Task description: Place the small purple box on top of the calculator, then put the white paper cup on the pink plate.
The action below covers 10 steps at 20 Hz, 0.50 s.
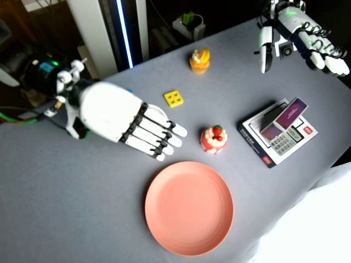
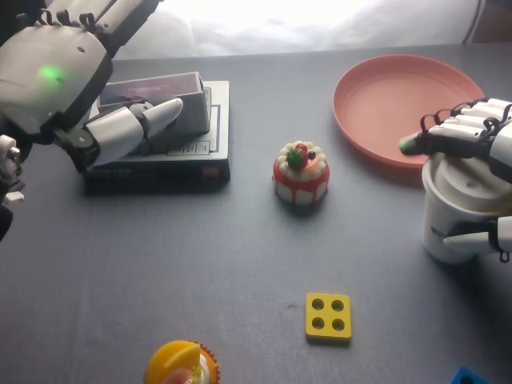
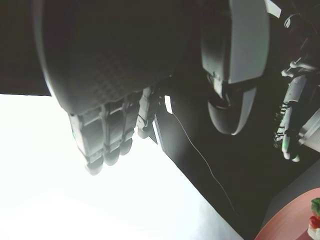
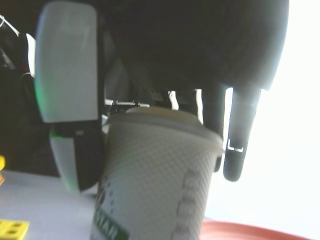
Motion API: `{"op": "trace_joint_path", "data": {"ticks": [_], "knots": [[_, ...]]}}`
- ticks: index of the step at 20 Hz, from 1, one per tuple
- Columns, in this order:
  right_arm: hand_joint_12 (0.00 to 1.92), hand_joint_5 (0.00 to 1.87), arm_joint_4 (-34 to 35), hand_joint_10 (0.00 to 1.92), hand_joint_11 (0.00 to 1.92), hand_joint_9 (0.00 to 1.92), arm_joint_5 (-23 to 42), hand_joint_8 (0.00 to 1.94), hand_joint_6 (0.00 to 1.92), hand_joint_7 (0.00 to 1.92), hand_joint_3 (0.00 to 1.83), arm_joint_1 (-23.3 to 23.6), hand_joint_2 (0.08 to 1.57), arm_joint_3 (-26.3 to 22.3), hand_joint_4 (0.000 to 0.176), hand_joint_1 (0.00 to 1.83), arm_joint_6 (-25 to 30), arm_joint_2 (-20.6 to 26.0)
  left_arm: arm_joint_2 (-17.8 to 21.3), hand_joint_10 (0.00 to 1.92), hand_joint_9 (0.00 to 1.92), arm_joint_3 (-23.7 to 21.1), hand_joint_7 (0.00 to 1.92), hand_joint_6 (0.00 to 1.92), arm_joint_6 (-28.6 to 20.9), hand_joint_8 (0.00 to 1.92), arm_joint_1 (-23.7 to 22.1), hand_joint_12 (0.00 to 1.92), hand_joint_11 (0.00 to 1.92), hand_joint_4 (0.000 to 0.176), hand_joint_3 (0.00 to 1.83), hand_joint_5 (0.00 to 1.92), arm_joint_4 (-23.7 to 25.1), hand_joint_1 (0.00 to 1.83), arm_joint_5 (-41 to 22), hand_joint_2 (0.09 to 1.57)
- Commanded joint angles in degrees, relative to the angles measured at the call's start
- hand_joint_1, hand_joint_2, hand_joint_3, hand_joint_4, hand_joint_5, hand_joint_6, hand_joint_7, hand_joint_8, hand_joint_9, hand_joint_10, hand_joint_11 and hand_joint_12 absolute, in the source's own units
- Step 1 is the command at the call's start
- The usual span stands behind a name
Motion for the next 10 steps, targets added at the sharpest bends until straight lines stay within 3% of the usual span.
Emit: {"op": "trace_joint_path", "data": {"ticks": [1, 3, 5, 7, 8, 9, 10], "knots": [[1.92, 0.17, 0.24, 1.68, 0.18, 0.20, 4.79, 1.16, 0.96, 0.18, 0.00, 0.56, 1.05, 0.12, 0.000, 1.11, -0.07, -0.13, 0.23, 0.00, 0.00, -0.11, 0.00, 0.00, -0.24, 0.00, -0.46, 0.00, 0.00, 0.119, 0.00, 0.00, 0.84, 0.61, -7.30, 1.24], [1.92, 0.09, -0.06, 1.77, 0.19, 0.16, 5.89, 1.27, 1.07, 0.13, 0.00, 1.07, 1.07, -0.27, 0.000, 1.18, -0.07, 0.36, 0.24, 0.00, 0.00, -0.14, 0.00, 0.00, -0.34, 0.00, -0.13, 0.00, 0.00, 0.117, 0.01, 0.00, 0.40, 0.61, -7.74, 1.25], [1.92, 0.07, -0.45, 1.75, 0.20, 0.19, 7.26, 1.26, 1.10, 0.10, 0.00, 1.79, 1.07, -0.77, 0.000, 1.10, -0.06, 1.25, 0.26, 0.00, 0.00, -0.19, 0.00, 0.00, -0.43, 0.00, 0.03, 0.00, 0.00, 0.124, 0.00, 0.00, 0.37, 0.60, -7.83, 1.25], [1.92, 0.05, -0.81, 1.74, 0.16, 0.18, 8.69, 1.26, 1.14, 0.08, 0.01, 2.68, 1.09, -1.05, 0.000, 1.13, -0.06, 2.05, 0.27, 0.00, 0.00, -0.29, 0.00, 0.00, -0.44, 0.00, 0.24, 0.00, 0.00, 0.118, 0.01, 0.00, 0.37, 0.59, -8.02, 1.26], [1.92, 0.04, -0.88, 1.66, 0.17, 0.17, 9.21, 1.18, 1.19, 0.09, 0.02, 3.13, 1.11, -1.07, 0.000, 1.18, -0.06, 2.33, 0.27, 0.00, 0.00, -0.34, 0.00, 0.00, -0.45, 0.00, 0.35, 0.00, 0.00, 0.129, 0.01, 0.01, 0.37, 0.60, -8.13, 1.26], [1.92, 0.06, -0.88, 1.65, 0.21, 0.21, 9.96, 1.14, 1.19, 0.14, 0.01, 3.98, 1.10, -0.87, 0.000, 1.18, -0.07, 2.54, 0.27, 0.00, 0.00, -0.46, 0.00, 0.00, -0.49, 0.00, 0.60, 0.00, 0.00, 0.126, 0.00, 0.00, 0.37, 0.61, -8.38, 1.25], [1.92, 0.03, -0.85, 1.62, 0.21, 0.23, 10.11, 1.14, 1.18, 0.14, 0.01, 4.91, 1.12, -0.50, 0.000, 1.17, -0.07, 2.54, 0.27, 0.00, 0.00, -0.54, 0.00, 0.00, -0.49, 0.00, 0.81, 0.00, 0.00, 0.105, 0.01, 0.00, 0.37, 0.62, -8.49, 1.26]]}}
